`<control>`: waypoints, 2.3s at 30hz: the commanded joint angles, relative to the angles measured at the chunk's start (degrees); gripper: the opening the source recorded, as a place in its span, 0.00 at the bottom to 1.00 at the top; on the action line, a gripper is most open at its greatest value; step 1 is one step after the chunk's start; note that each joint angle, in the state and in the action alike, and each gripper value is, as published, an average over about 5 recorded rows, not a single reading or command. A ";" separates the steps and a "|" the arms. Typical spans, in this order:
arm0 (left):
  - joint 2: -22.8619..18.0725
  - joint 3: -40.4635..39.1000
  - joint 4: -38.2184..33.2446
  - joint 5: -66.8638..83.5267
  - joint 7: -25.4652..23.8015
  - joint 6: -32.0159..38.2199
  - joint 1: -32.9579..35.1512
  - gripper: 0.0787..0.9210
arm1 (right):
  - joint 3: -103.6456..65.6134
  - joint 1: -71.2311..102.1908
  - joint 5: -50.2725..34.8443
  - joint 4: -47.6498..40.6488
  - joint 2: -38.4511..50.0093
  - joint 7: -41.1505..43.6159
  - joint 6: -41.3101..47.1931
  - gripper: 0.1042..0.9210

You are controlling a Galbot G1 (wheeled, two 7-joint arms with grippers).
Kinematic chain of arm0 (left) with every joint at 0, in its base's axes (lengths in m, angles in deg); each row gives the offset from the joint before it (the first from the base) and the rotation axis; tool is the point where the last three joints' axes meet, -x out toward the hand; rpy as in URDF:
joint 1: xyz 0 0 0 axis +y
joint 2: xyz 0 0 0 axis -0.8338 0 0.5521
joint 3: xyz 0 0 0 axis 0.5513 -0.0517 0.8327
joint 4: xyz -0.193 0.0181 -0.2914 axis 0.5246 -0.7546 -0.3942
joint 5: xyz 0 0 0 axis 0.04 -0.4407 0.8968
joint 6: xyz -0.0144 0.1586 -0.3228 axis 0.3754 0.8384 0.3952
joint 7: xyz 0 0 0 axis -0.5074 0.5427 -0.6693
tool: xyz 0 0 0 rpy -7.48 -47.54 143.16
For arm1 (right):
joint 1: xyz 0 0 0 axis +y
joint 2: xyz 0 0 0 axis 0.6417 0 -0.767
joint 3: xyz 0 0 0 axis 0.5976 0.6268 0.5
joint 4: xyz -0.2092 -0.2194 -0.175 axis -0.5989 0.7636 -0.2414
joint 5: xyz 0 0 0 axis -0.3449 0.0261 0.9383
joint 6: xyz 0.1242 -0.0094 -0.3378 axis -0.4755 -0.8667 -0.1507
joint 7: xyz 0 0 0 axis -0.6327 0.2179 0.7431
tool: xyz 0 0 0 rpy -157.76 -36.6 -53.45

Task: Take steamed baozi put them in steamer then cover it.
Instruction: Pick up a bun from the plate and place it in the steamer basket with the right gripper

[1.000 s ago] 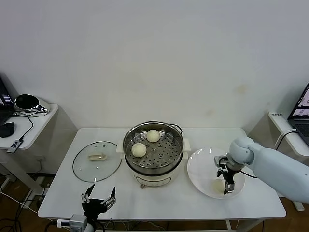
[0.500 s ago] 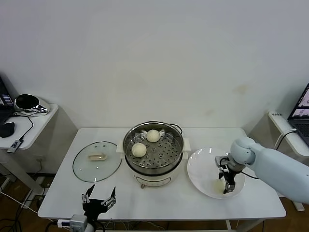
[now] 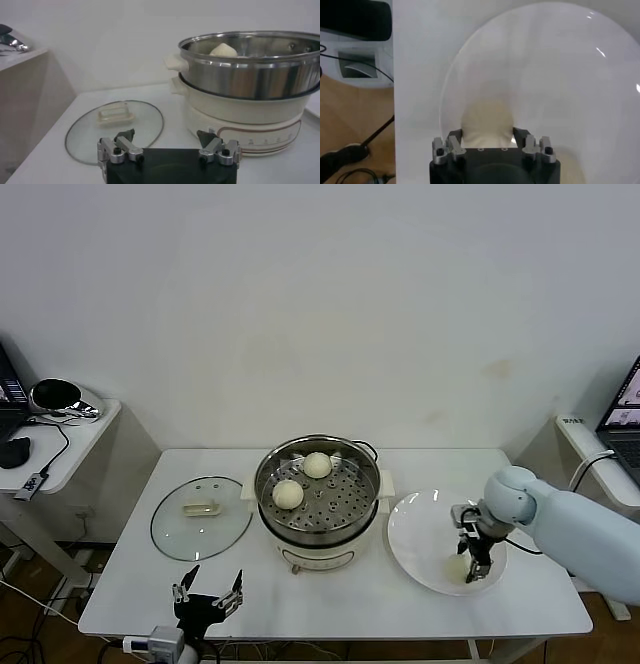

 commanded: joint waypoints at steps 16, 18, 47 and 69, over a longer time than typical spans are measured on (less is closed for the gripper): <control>0.72 0.08 -0.24 0.23 0.33 0.10 -1.01 0.88 | 14.11 -40.50 -17.27 -1.58 -4.38 4.68 -3.68 0.60; 0.71 0.15 -0.61 0.27 0.44 0.21 -0.89 0.88 | 15.05 -44.03 -18.79 -4.60 -8.90 5.57 -4.52 0.60; -0.91 2.42 -5.01 0.81 1.16 1.00 0.96 0.88 | 23.95 -39.37 -11.33 -14.01 -36.23 5.71 -71.12 0.59; -1.17 2.19 -4.25 1.14 1.22 1.03 0.74 0.88 | 20.81 -29.05 5.19 -14.32 -40.46 1.84 -72.05 0.59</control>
